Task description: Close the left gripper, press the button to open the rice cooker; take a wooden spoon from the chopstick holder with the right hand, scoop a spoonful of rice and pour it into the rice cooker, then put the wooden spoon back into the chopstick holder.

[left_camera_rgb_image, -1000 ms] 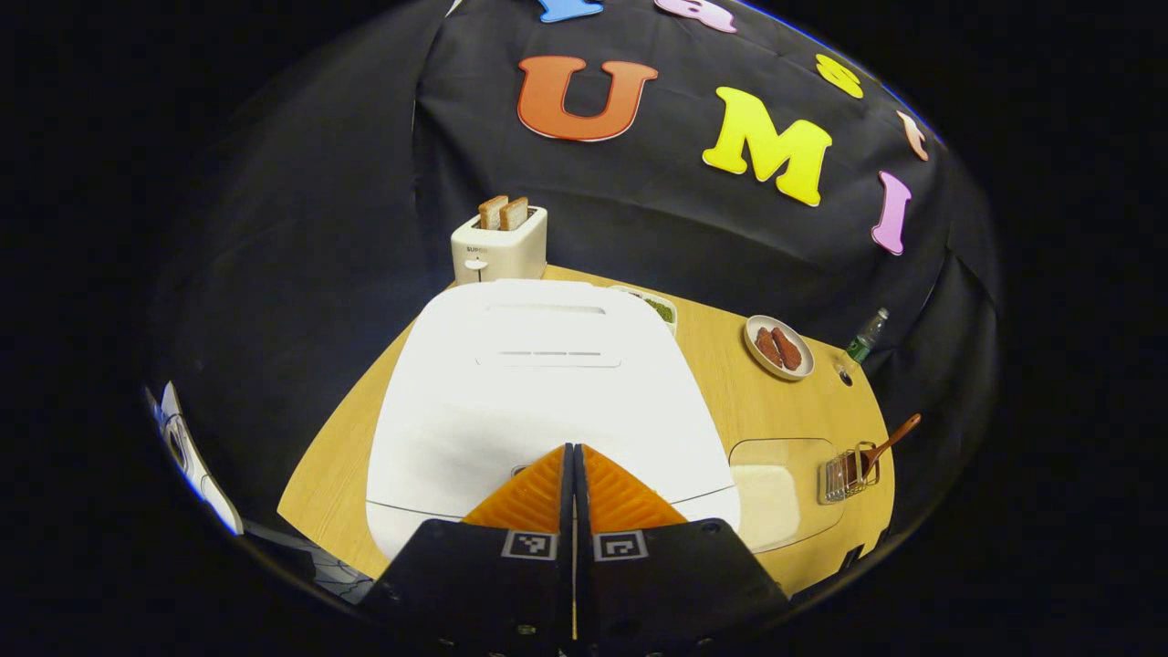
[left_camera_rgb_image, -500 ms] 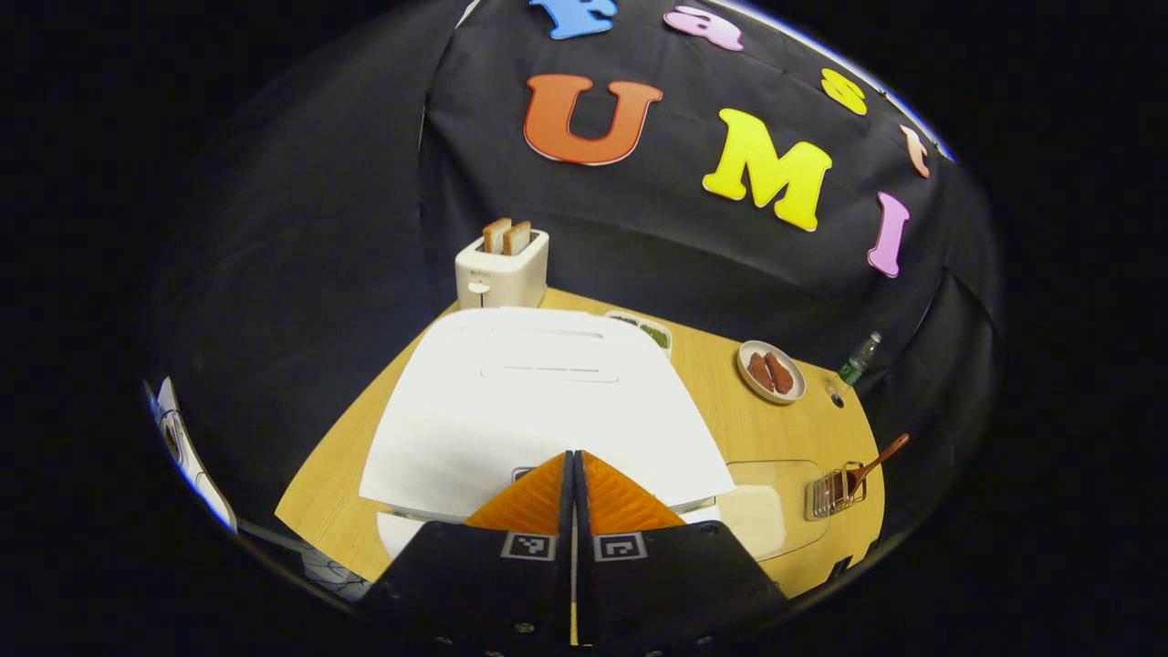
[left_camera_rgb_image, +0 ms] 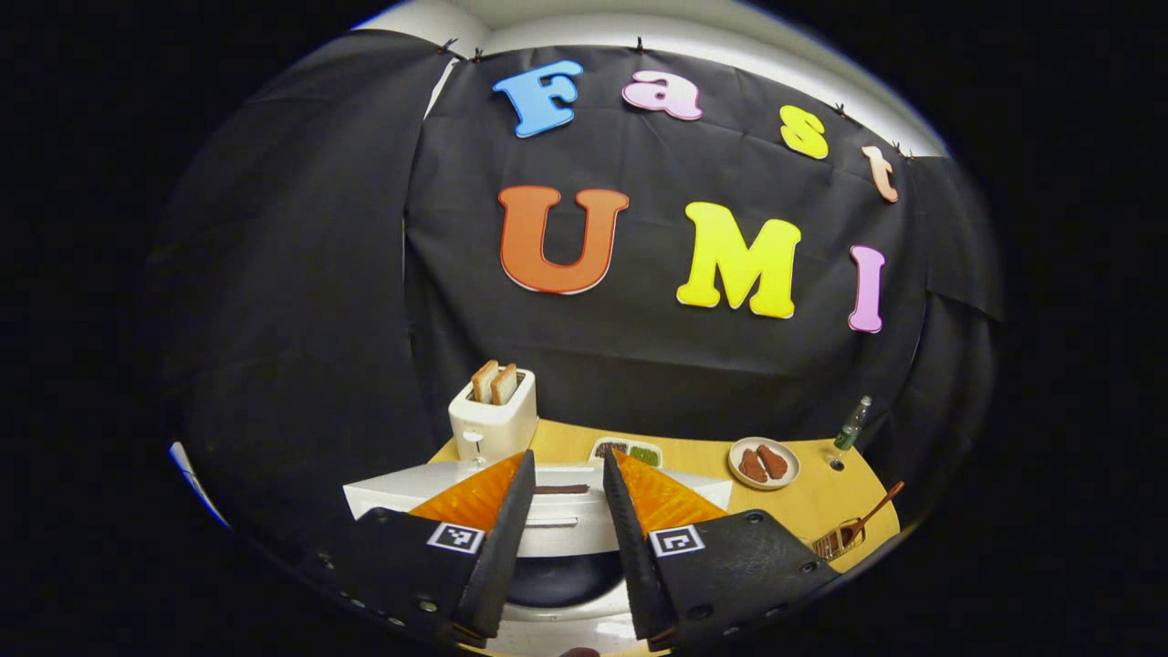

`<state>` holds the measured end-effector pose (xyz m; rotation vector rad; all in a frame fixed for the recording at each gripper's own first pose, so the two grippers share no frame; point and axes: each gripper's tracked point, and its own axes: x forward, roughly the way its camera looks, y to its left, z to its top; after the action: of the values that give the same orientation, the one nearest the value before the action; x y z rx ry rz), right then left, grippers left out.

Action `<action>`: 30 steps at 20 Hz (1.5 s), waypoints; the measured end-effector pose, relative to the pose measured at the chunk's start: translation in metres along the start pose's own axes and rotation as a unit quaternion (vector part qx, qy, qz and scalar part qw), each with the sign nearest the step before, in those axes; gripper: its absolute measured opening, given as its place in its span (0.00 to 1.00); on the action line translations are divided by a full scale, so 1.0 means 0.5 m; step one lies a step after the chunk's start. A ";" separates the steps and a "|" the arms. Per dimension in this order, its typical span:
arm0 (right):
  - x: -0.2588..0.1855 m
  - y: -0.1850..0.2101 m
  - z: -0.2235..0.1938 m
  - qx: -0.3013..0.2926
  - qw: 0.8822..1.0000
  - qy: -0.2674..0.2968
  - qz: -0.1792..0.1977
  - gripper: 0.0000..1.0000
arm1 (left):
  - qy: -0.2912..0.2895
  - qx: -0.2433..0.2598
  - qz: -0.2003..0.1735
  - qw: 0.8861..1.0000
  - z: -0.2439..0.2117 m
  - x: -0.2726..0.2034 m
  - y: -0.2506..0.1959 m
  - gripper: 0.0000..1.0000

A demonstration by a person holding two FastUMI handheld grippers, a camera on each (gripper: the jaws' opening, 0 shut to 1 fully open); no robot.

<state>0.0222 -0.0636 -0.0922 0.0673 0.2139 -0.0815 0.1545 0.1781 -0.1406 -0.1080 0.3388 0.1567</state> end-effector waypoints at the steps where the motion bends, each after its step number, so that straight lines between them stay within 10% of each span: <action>1: -0.001 -0.001 -0.003 0.001 1.000 0.002 0.001 1.00 | -0.009 0.007 0.004 1.000 0.013 0.005 0.002 0.53; 9: -0.014 -0.019 0.006 -0.003 1.000 -0.011 0.004 1.00 | -0.071 0.004 0.002 0.997 0.085 -0.055 -0.028 0.59; 14: -0.005 -0.057 0.002 0.004 1.000 -0.008 -0.007 1.00 | -0.097 -0.001 0.000 0.995 0.101 -0.133 -0.057 0.97; 30: 0.184 -0.184 -0.169 0.011 0.997 0.072 0.004 1.00 | -0.085 0.003 0.036 0.996 0.071 -0.267 -0.143 0.94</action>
<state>0.0858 -0.1554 -0.1993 0.0959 0.3570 -0.0706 0.0537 0.0947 -0.0563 -0.0755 0.1736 0.2346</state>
